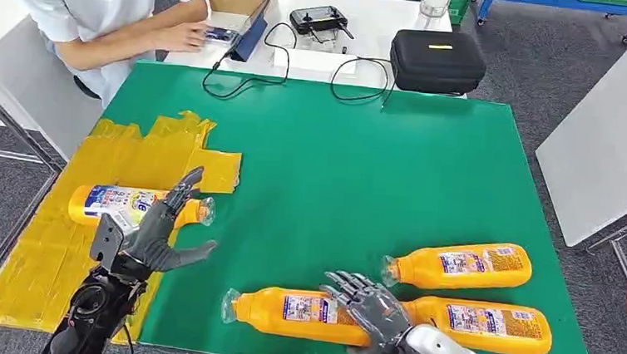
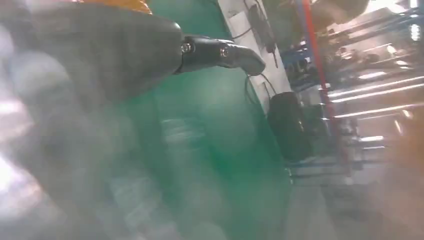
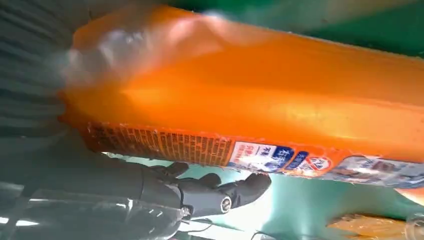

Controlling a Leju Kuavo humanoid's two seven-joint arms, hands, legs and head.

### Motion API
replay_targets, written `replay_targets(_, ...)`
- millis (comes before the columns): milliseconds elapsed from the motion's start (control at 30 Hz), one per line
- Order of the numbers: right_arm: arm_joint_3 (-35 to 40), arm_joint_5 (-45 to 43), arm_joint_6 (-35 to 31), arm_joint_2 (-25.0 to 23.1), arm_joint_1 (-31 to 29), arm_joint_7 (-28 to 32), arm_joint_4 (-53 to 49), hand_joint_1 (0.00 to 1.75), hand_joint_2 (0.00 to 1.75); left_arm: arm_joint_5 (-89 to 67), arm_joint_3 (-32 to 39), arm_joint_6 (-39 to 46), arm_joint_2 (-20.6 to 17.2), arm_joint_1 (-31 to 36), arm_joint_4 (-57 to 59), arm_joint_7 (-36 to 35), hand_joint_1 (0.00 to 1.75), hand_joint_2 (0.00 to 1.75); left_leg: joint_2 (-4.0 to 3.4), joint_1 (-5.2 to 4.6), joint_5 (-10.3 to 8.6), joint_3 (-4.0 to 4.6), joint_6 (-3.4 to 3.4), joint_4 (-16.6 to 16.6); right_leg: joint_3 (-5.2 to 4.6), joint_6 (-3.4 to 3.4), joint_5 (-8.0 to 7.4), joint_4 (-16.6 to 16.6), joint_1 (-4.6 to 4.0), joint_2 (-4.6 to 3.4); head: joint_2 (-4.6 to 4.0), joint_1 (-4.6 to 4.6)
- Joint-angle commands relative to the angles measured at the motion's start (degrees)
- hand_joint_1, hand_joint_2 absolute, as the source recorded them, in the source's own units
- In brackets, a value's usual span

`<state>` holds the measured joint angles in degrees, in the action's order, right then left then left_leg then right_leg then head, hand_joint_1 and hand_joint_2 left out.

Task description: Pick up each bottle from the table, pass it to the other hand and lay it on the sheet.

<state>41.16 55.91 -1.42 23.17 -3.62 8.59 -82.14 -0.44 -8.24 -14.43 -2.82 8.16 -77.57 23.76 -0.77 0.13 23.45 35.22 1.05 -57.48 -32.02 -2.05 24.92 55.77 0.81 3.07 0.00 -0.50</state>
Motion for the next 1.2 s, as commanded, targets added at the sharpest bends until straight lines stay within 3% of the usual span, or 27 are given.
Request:
replay_targets(33, 3.68, 0.16, 1.98, -2.67, -4.60, -2.54, 11.65, 0.00, 1.75, 0.24, 0.68, -0.51, 1.15, 1.23, 3.98, -0.33, 0.00, 1.75, -0.03, 0.05, 0.01, -0.20, -0.05, 0.08, 0.21, 0.07, -0.03, -0.13, -0.03, -0.25, 0.00, 0.00)
replay_targets(167, 4.88, 0.73, 0.79, -6.75, -7.13, -3.38, 17.25, 0.00, 1.75, 0.07, 0.09, -0.44, 1.34, 1.62, 4.27, -0.94, 0.00, 1.75, -0.11, 0.10, -0.01, -0.28, -0.07, 0.11, 0.26, 0.10, -0.08, -0.18, -0.08, -0.35, 0.00, 0.02)
replay_targets(200, 4.97, 0.74, 0.83, -7.04, -7.34, -3.40, 17.41, 0.17, 1.75, 0.06, 0.03, -0.43, 1.42, 1.66, 4.30, -0.95, 0.00, 1.75, -0.10, 0.11, -0.02, -0.27, -0.06, 0.10, 0.25, 0.09, -0.08, -0.16, -0.09, -0.30, 0.00, 0.02)
replay_targets(233, 5.13, 0.63, 0.68, -7.75, -7.96, -3.31, 18.46, 1.05, 1.75, 0.05, -0.10, -0.38, 1.48, 1.82, 4.50, -0.98, 0.00, 1.75, -0.10, 0.08, -0.01, -0.26, -0.04, 0.08, 0.19, 0.08, -0.07, -0.12, -0.06, -0.25, 0.00, 0.02)
replay_targets(267, 5.17, 0.25, -0.15, -8.42, -8.38, -2.92, 19.48, 1.47, 1.75, 0.03, -0.33, -0.24, 1.51, 2.06, 4.72, -0.98, 0.00, 1.75, -0.14, 0.11, -0.03, -0.31, -0.07, 0.10, 0.21, 0.13, -0.12, -0.15, -0.08, -0.36, 0.00, 0.00)
replay_targets(333, 5.09, 0.46, -1.51, -9.17, -8.64, -2.89, 20.17, 1.73, 1.75, -0.01, -0.59, 0.01, 1.52, 2.19, 4.67, -1.12, 0.00, 1.75, -0.18, 0.14, -0.06, -0.38, -0.09, 0.14, 0.24, 0.27, -0.24, -0.19, -0.10, -0.41, 0.00, 0.02)
replay_targets(667, 1.80, 0.69, -7.10, -12.63, -6.95, -0.59, 18.53, 1.75, 1.75, 0.29, -1.03, 0.23, 1.65, 2.51, 4.13, -1.81, 0.00, 1.75, -0.19, 0.15, -0.19, -0.34, -0.13, 0.07, 0.14, 0.30, -0.36, -0.10, -0.10, -0.32, 0.00, 0.02)
replay_targets(833, -4.96, -1.53, -14.92, -15.98, -3.19, 2.50, 13.39, 1.75, 1.75, 2.60, 0.25, 1.16, 2.72, 2.27, 2.49, -2.51, 0.00, 1.75, -0.09, 0.16, -0.19, -0.30, -0.13, 0.05, 0.15, 0.30, -0.31, -0.09, -0.11, -0.26, 0.00, 0.02)
replay_targets(933, -12.95, -6.89, -22.61, -21.70, 0.37, 3.37, 8.94, 1.75, 1.75, 7.70, 3.21, 5.02, 4.57, 0.64, -0.14, -4.57, 0.00, 1.75, -0.14, 0.14, -0.17, -0.10, -0.12, 0.00, -0.01, 0.31, -0.29, -0.01, -0.10, -0.32, 0.00, 0.02)
replay_targets(1200, -16.28, -10.96, -24.08, -23.30, 1.82, 4.54, 5.74, 1.75, 1.75, 10.94, 4.41, 7.07, 5.08, -0.63, -1.62, -4.84, 0.00, 1.75, -0.12, 0.13, -0.16, 0.08, -0.10, -0.01, -0.16, 0.27, -0.28, -0.01, -0.11, -0.37, 0.00, 0.02)
